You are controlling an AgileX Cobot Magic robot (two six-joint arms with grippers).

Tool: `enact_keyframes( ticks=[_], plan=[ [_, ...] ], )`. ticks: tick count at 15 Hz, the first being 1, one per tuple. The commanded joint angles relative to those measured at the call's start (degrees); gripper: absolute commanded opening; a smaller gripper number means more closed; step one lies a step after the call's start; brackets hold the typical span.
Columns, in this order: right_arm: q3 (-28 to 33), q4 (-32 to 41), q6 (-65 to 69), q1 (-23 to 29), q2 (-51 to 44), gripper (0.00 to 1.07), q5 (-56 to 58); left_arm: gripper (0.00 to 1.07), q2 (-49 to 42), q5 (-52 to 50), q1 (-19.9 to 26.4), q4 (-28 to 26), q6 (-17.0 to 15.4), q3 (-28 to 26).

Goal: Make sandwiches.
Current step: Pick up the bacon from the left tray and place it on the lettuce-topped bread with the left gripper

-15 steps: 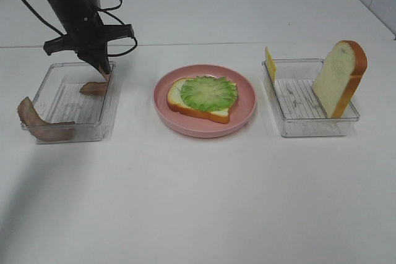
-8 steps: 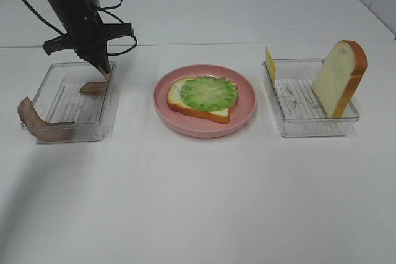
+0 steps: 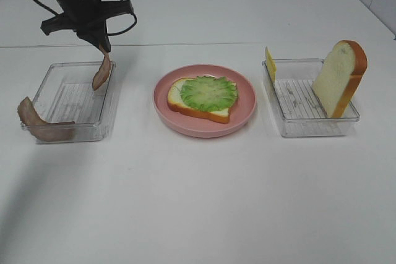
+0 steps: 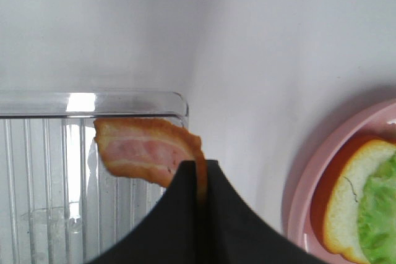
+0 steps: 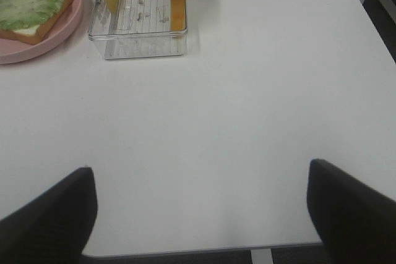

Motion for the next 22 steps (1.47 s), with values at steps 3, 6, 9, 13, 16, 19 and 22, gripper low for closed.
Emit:
enact_keyframes(
  ticks=[3, 6, 9, 13, 16, 19, 22],
  plan=[
    [0.0, 0.1, -0.3, -0.2, -1.7, 0.90, -0.1, 0.00, -5.8, 5.3, -0.3, -3.8, -0.3, -0.5],
    [0.0, 0.1, -0.3, -0.2, -1.7, 0.90, -0.1, 0.00, -6.9, 5.3, -0.3, -10.1, 0.3, -0.8],
    [0.0, 0.1, -0.3, -0.2, -1.7, 0.90, -0.1, 0.00, -6.6, 3.7, -3.2, -15.7, 2.3, -0.8],
    [0.0, 0.1, -0.3, -0.2, -1.7, 0.90, -0.1, 0.00, -6.6, -2.9, -9.0, -18.4, 2.6, -0.8],
    [0.0, 0.1, -0.3, -0.2, -1.7, 0.90, -0.1, 0.00, -6.0, -7.4, -12.4, -24.1, 4.8, -0.8],
    [0.0, 0.1, -0.3, -0.2, -1.7, 0.90, -0.1, 0.00, -4.2, -10.2, -15.4, -29.3, 6.1, -0.8],
    [0.0, 0.1, -0.3, -0.2, -1.7, 0.90, -0.1, 0.00, -2.0, -11.0, -16.7, -34.4, 7.7, -0.8]
  ],
)
